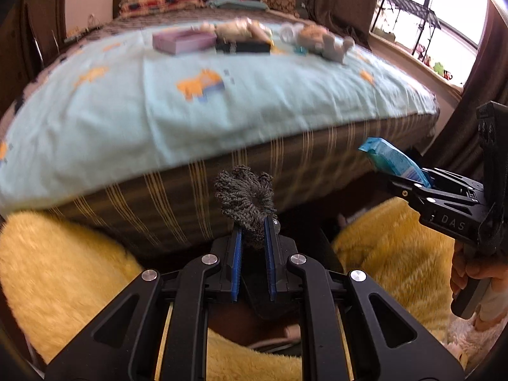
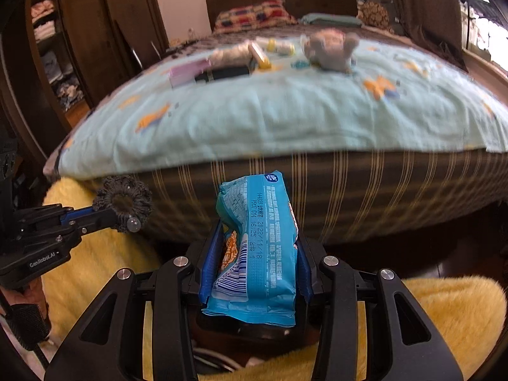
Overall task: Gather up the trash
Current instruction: 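Lower both tools to the floor bin and open both to drop items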
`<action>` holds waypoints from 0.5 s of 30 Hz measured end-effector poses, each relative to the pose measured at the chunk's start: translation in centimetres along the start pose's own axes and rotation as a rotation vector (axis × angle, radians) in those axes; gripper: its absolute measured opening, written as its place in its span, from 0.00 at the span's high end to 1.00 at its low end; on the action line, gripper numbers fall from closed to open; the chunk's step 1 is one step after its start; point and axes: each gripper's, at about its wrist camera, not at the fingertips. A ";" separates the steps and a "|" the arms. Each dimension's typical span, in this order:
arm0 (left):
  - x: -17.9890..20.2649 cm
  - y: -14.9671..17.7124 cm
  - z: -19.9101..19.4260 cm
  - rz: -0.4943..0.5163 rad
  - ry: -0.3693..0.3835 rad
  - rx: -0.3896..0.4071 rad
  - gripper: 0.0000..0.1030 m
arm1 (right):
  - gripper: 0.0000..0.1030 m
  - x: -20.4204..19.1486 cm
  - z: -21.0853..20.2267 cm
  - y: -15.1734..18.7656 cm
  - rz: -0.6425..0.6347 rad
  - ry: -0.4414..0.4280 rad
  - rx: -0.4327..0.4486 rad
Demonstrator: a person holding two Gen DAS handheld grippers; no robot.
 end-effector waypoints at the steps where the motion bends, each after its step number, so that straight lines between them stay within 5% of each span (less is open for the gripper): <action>1: 0.0 0.4 0.7 0.001 0.011 -0.020 0.89 | 0.59 0.1 0.8 0.4 0.007 -0.007 -0.025; 7: 0.5 1.0 5.1 0.004 0.062 -0.117 0.89 | 0.59 0.9 5.0 2.0 0.074 -0.079 -0.148; 15: 1.5 1.4 11.4 0.032 0.121 -0.272 0.89 | 0.59 1.9 9.8 2.9 0.094 -0.016 -0.240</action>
Point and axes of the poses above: each gripper's, at about its wrist camera, not at the fingertips, and z roughly the way its jaws point, x to its right, y to its underside, and after that the axes turned 6 degrees about -x, right-handed
